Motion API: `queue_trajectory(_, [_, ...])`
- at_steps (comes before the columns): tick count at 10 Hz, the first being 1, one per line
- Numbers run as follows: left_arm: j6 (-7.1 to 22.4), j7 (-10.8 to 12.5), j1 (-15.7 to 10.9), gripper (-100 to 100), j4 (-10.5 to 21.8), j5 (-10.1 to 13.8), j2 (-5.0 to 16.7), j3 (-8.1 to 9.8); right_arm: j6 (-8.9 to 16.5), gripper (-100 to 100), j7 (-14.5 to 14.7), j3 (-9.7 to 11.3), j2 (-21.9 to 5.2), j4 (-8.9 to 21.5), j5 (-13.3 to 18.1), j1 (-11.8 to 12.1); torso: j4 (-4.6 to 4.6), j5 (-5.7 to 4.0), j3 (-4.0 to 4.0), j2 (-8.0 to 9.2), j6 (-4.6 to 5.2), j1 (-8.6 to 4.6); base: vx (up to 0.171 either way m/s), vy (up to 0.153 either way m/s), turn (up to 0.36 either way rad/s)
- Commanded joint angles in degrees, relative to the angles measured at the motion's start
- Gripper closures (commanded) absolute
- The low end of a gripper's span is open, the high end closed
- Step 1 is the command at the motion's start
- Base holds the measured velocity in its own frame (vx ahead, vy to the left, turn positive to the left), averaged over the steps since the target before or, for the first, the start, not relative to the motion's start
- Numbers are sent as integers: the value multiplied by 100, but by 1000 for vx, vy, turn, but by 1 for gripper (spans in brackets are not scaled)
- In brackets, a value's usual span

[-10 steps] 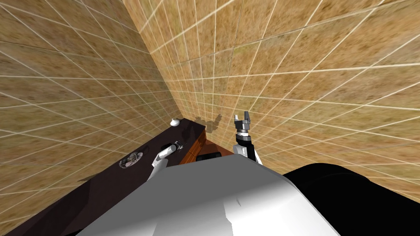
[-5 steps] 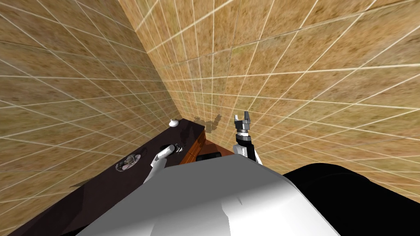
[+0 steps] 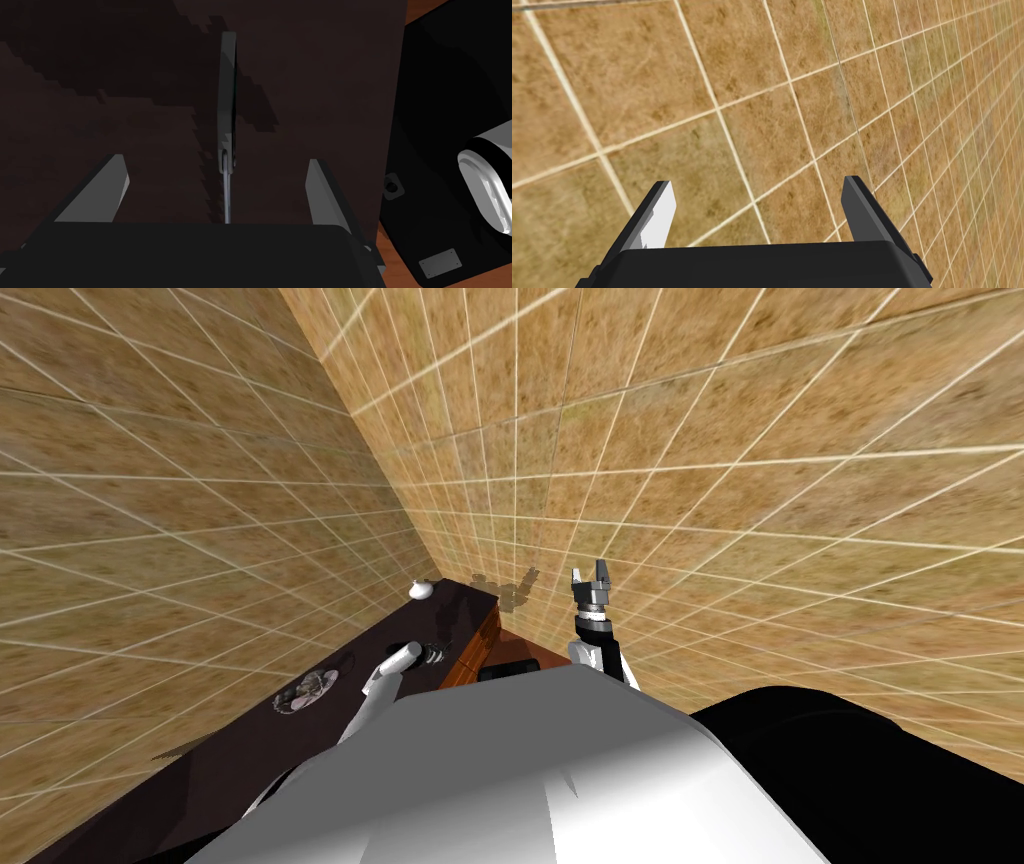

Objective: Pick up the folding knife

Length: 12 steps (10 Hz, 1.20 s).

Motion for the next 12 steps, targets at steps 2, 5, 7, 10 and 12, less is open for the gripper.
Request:
queue_trajectory(2, [118, 31, -27, -100, 47, 40, 47, 24, 0, 0, 0, 0, 0, 0, 0, 0, 0, 0, 0, 0, 0, -1, 0, 3, -20])
queue_trajectory(5, [-139, -33, -36, -100, 271, -18, -108, -8, 0, 0, 0, 0, 0, 0, 0, 1, -2, 1, -4, -8, -1, 3, 29, 21, 4])
queue_trajectory(7, [-280, -68, -39, -100, 382, -49, -187, -25, 0, 0, 0, -1, 0, 0, 0, 1, -4, 3, -10, -17, -1, 12, 26, 27, 0])
queue_trajectory(10, [-259, -68, -65, 100, 399, -35, -160, -20, 0, 0, 0, 0, 0, 0, 0, 0, 0, -1, 0, 0, -1, -4, 0, 0, 0])
queue_trajectory(12, [-257, -66, -66, 100, 399, -34, -161, -19, 0, 0, 0, 0, 0, 0, 0, 0, -1, 1, -1, -1, 0, -2, 0, 0, 0])
